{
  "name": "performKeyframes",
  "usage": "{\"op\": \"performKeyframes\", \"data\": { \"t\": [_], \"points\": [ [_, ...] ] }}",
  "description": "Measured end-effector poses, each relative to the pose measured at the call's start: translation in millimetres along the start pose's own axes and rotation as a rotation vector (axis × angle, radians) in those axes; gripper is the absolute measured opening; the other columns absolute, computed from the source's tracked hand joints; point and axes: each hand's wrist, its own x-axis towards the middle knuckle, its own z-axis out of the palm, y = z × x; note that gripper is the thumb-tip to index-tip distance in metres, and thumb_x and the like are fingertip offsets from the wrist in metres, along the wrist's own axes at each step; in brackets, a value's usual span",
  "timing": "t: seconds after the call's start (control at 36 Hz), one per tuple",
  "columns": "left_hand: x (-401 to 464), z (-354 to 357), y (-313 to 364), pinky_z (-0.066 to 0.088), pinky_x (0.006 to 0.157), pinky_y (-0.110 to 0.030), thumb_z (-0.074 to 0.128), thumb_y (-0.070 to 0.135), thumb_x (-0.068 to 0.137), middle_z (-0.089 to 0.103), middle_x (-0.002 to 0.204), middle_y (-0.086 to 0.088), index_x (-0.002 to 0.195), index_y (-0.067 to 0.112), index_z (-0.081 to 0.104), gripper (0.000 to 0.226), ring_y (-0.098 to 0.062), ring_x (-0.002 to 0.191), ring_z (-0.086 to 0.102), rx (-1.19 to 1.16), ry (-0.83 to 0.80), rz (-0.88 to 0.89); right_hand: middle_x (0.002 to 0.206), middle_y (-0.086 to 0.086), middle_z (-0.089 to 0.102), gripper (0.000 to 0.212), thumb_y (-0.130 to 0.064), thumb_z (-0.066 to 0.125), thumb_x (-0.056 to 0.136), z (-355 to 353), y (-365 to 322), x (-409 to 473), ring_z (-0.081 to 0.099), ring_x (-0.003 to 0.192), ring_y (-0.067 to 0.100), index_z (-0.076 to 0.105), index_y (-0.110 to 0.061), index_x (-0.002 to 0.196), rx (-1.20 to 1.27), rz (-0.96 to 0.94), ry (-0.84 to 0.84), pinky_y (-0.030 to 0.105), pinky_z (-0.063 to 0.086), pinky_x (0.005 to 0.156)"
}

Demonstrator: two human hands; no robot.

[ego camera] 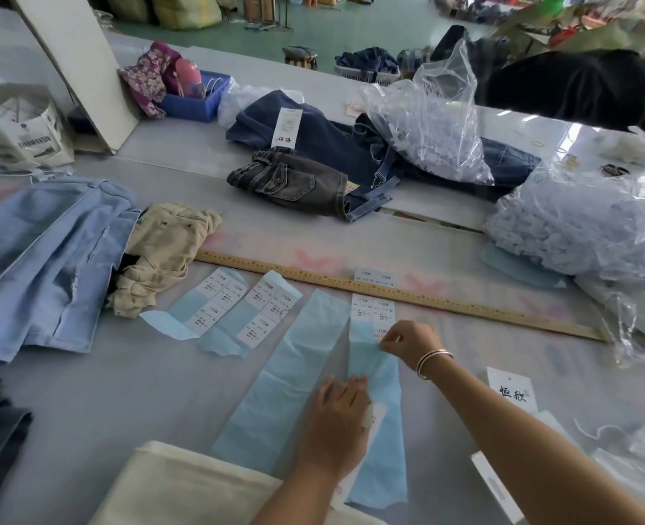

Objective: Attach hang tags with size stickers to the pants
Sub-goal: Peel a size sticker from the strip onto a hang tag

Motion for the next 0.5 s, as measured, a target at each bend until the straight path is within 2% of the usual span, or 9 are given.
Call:
{"op": "performKeyframes", "data": {
  "t": [0.08,0.14,0.19,0.22,0.28,0.33,0.42,0.5],
  "points": [
    [-1.9,1.0,0.6,0.043,0.099,-0.033,0.076,0.029,0.057,0.066,0.117,0.013,0.108,0.020,0.069,0.052,-0.007,0.103,0.064,-0.033,0.022,0.014,0.077,-0.004,0.066,0.016,-0.028,0.078,0.075,-14.3,5.9,4.0,0.058,0.070,0.010,0.075,-0.015,0.085,0.333,0.148,-0.171,0.022,0.046,0.069],
    [-1.9,-1.4,2.1,0.046,0.098,-0.029,0.076,0.030,0.059,0.066,0.117,0.014,0.110,0.021,0.069,0.052,-0.006,0.103,0.064,-0.018,0.018,0.022,0.073,0.001,0.066,0.013,-0.020,0.078,0.075,-22.2,11.3,6.3,0.058,0.068,0.013,0.074,-0.011,0.083,0.439,0.188,-0.273,0.020,0.047,0.068],
    [-1.0,-6.0,3.7,0.050,0.094,-0.028,0.071,0.032,0.065,0.067,0.116,0.015,0.108,0.021,0.070,0.045,-0.006,0.102,0.065,-0.006,0.032,0.033,0.070,-0.002,0.066,0.008,-0.016,0.075,0.078,-29.1,15.3,6.6,0.060,0.063,0.010,0.074,-0.008,0.081,0.549,0.235,-0.301,0.016,0.046,0.062],
    [-0.6,-7.3,3.9,0.051,0.092,-0.028,0.065,0.033,0.069,0.067,0.115,0.014,0.108,0.020,0.070,0.041,-0.006,0.101,0.065,-0.017,0.034,0.038,0.069,-0.005,0.066,0.006,-0.018,0.074,0.080,-32.2,17.2,6.7,0.061,0.059,0.006,0.073,-0.013,0.076,0.616,0.277,-0.280,0.017,0.043,0.058],
    [-0.8,-8.6,3.2,0.052,0.090,-0.027,0.058,0.033,0.071,0.068,0.112,0.013,0.107,0.019,0.071,0.041,-0.007,0.099,0.066,-0.038,0.008,0.032,0.074,-0.007,0.068,0.009,-0.025,0.072,0.081,-37.2,23.0,8.2,0.061,0.060,0.006,0.069,-0.020,0.074,0.758,0.389,-0.163,0.023,0.035,0.059],
    [-1.1,-10.5,2.0,0.048,0.091,-0.023,0.069,0.033,0.060,0.068,0.111,0.014,0.105,0.019,0.072,0.047,-0.005,0.098,0.066,-0.059,-0.023,0.026,0.078,-0.002,0.066,0.012,-0.026,0.071,0.082,-43.3,28.5,10.3,0.058,0.061,0.011,0.067,-0.018,0.075,0.937,0.468,-0.013,0.024,0.033,0.058],
    [1.5,-11.5,-1.7,0.037,0.093,-0.026,0.078,0.032,0.052,0.069,0.109,0.015,0.101,0.019,0.073,0.051,-0.001,0.099,0.066,-0.072,0.010,0.008,0.069,0.004,0.056,0.014,-0.018,0.067,0.086,-59.2,32.0,6.7,0.052,0.047,0.011,0.062,-0.014,0.074,1.256,0.499,0.209,0.018,0.036,0.045],
    [2.5,-14.5,-2.9,0.040,0.089,-0.020,0.075,0.025,0.060,0.071,0.103,0.015,0.100,0.018,0.074,0.041,0.001,0.094,0.063,-0.232,0.044,-0.072,0.066,0.006,0.052,0.014,-0.010,0.062,0.089,-80.8,31.1,-11.0,0.053,0.035,0.007,0.058,-0.015,0.077,1.528,0.477,0.430,0.013,0.038,0.035]
  ]
}}
